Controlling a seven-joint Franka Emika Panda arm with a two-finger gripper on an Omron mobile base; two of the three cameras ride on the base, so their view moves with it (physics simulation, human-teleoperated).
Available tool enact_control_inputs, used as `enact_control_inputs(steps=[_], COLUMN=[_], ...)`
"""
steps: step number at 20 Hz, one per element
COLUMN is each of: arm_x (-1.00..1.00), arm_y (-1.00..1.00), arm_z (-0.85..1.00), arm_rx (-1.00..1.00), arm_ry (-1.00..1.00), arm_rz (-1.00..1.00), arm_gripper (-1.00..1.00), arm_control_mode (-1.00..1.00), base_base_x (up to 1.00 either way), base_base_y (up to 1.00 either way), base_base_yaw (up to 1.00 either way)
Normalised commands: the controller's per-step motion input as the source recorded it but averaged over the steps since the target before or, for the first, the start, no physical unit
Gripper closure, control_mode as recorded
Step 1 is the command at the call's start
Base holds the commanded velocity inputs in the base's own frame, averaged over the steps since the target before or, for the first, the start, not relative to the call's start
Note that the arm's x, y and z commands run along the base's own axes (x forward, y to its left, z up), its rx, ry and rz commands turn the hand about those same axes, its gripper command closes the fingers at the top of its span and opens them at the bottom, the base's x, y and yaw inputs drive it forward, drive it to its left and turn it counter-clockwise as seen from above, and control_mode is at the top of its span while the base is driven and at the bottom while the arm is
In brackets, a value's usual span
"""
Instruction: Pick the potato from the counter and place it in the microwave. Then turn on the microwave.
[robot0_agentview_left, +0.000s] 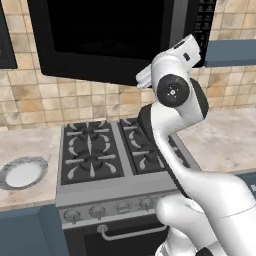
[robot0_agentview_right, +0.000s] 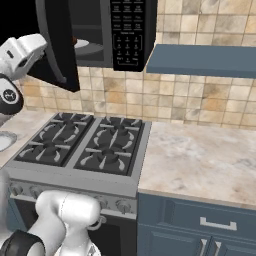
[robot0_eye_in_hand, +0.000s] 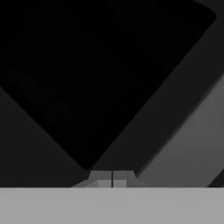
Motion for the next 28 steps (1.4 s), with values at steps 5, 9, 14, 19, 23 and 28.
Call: enact_control_inputs(steps=[5,9,14,19,23,28], arm_x=[0.37,0.44,0.47,0.35,0.20,0.17], arm_y=[-0.22,-0.09,0.00,0.00,0.00,0.00], arm_z=[0.07,0.13,0.25,0.29,0.22,0.16], arm_rx=[0.11,0.09,0.10,0.09,0.05,0.03], arm_ry=[0.00,0.00,0.03,0.07,0.06,0.06], arm_rz=[0.30,0.20,0.13,0.05,0.01,0.00], arm_gripper=[1.00,1.00,1.00,1.00,1.00,1.00], arm_control_mode=[-1.00,-1.00,-1.00,-1.00,-1.00,-1.00], base_base_x=[0.00,0.00,0.00,0.00,0.00,0.00], base_base_y=[0.00,0.00,0.00,0.00,0.00,0.00], base_base_yaw=[0.00,0.00,0.00,0.00,0.00,0.00])
